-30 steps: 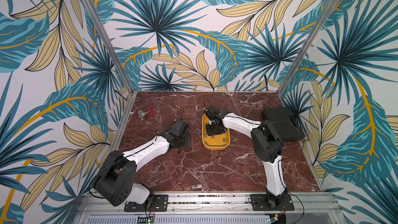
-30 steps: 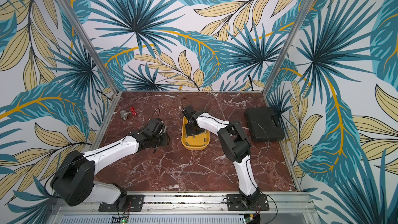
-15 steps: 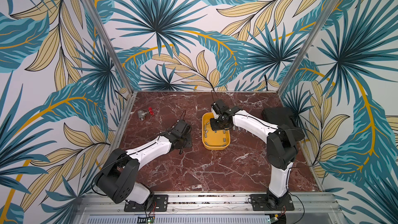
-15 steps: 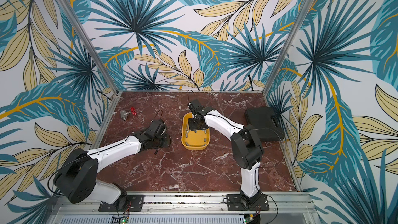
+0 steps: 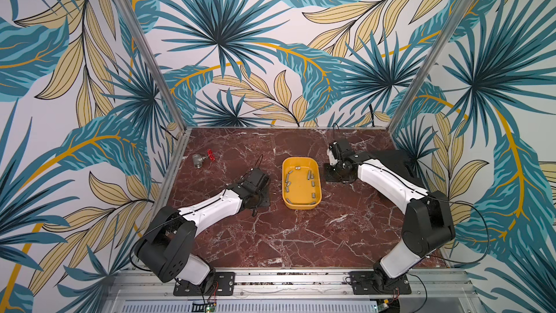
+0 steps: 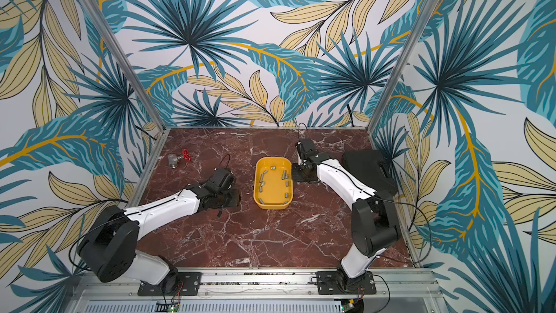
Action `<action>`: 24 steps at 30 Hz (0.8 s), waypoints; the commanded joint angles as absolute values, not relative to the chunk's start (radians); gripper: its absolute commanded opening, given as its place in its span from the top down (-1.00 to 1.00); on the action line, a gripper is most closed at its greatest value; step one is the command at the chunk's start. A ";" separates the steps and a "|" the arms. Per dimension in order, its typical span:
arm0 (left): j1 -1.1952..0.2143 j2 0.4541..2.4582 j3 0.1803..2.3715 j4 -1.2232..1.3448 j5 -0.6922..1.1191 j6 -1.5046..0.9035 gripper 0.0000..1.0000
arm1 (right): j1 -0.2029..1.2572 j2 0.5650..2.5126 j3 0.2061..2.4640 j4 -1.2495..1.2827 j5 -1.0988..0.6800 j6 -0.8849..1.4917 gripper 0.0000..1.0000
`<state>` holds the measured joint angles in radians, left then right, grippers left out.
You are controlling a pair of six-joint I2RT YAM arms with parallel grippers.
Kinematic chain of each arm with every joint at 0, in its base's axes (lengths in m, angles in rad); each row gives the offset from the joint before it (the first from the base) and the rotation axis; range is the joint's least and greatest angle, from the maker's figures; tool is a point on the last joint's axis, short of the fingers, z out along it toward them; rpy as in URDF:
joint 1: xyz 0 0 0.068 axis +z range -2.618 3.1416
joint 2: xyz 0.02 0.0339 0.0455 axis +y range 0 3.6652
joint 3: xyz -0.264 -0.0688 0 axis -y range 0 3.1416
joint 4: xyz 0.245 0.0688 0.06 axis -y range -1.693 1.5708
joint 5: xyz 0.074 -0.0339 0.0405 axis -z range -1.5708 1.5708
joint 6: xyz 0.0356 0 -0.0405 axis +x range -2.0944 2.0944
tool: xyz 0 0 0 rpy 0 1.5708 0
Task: Take out the socket from the storage box
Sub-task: Place the socket head at the center of the board.
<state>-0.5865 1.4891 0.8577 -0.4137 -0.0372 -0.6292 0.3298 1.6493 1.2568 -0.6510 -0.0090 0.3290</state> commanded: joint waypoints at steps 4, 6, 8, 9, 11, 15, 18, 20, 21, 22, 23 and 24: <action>-0.592 1.494 0.916 -0.439 -0.051 -0.633 0.02 | 0.283 1.603 1.149 -0.614 -0.032 0.313 0.73; -0.592 1.497 0.921 -0.439 -0.051 -0.635 0.02 | 0.273 1.606 1.127 -0.604 -0.038 0.313 0.73; -0.593 1.497 0.926 -0.443 -0.051 -0.637 0.02 | 0.268 1.614 1.106 -0.588 -0.046 0.315 0.73; -0.593 1.497 0.929 -0.445 -0.051 -0.637 0.02 | 0.266 1.619 1.099 -0.582 -0.047 0.316 0.73; -0.594 1.492 0.931 -0.451 -0.085 -0.632 0.02 | 0.265 1.635 1.094 -0.574 -0.052 0.319 0.73; -0.594 1.492 0.929 -0.440 -0.089 -0.626 0.02 | 0.265 1.662 1.091 -0.563 -0.054 0.324 0.73; -0.594 1.513 0.953 -0.456 -0.084 -0.618 0.02 | 0.265 1.676 1.089 -0.561 -0.051 0.327 0.73; -0.594 1.518 0.964 -0.459 -0.080 -0.618 0.02 | 0.265 1.689 1.088 -0.560 -0.045 0.324 0.73; -0.594 1.516 0.965 -0.456 -0.080 -0.617 0.02 | 0.265 1.696 1.089 -0.561 -0.043 0.323 0.73; -0.594 1.514 0.965 -0.450 -0.080 -0.617 0.02 | 0.265 1.705 1.091 -0.561 -0.042 0.323 0.73; -0.594 1.511 0.965 -0.447 -0.080 -0.616 0.02 | 0.265 1.712 1.092 -0.561 -0.039 0.322 0.73; -0.594 1.508 0.967 -0.446 -0.079 -0.611 0.02 | 0.265 1.716 1.092 -0.561 -0.036 0.321 0.73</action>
<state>-0.5888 1.5120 0.9176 -0.4454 -0.0681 -0.6250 0.2680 1.6913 1.1084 -0.5716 -0.0422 0.3283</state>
